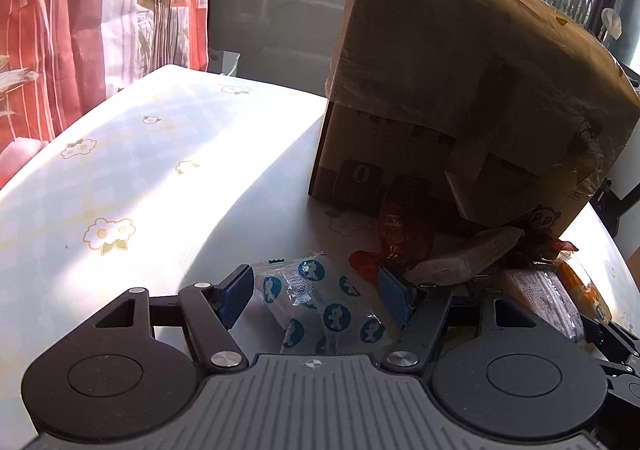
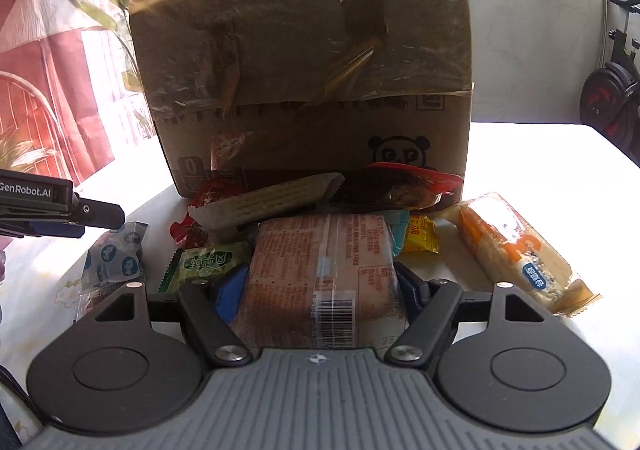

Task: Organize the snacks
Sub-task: 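Grasp the blue-dotted wrapper with the left tool while the right tool grasps the bread loaf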

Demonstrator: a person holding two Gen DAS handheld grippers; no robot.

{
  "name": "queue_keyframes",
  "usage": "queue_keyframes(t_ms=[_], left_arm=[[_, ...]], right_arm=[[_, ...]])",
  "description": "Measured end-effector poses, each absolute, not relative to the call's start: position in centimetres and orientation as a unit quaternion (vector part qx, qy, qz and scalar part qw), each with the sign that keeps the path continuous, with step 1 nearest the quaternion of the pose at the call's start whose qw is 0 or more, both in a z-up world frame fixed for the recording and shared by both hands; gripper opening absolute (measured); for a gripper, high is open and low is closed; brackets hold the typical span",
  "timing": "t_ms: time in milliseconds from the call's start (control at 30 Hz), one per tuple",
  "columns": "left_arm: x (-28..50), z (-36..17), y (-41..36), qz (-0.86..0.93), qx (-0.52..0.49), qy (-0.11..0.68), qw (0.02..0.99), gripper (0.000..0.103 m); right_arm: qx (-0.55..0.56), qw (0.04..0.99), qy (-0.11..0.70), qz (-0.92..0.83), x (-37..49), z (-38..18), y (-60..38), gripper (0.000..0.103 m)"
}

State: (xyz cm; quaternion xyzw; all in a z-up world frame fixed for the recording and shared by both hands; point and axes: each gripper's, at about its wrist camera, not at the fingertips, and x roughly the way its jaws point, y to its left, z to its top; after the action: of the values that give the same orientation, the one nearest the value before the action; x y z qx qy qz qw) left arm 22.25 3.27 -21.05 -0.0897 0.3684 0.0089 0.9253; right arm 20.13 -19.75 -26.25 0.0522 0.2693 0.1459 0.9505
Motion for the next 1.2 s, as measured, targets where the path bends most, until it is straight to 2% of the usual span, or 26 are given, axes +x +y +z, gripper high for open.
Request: queue_keyframes(t_ms=[200, 267, 333, 400, 1200], left_arm=[[23.0, -22.7, 3.0, 0.033, -0.103, 0.391, 0.914, 0.071], [22.5, -23.0, 2.8, 0.030, -0.093, 0.381, 0.919, 0.062], [22.0, -22.9, 2.6, 0.026, -0.075, 0.379, 0.922, 0.049], [21.6, -22.8, 2.8, 0.024, -0.078, 0.378, 0.922, 0.048], [18.3, -22.2, 1.4, 0.003, -0.058, 0.366, 0.929, 0.048]], right_arm=[[0.055, 0.951, 0.268, 0.147, 20.1, -26.2, -19.7, 0.075], [0.057, 0.950, 0.268, 0.148, 20.1, -26.2, -19.7, 0.075], [0.058, 0.950, 0.268, 0.149, 20.1, -26.2, -19.7, 0.075], [0.058, 0.950, 0.268, 0.149, 20.1, -26.2, -19.7, 0.075], [0.071, 0.949, 0.266, 0.151, 19.9, -26.2, -19.9, 0.075]])
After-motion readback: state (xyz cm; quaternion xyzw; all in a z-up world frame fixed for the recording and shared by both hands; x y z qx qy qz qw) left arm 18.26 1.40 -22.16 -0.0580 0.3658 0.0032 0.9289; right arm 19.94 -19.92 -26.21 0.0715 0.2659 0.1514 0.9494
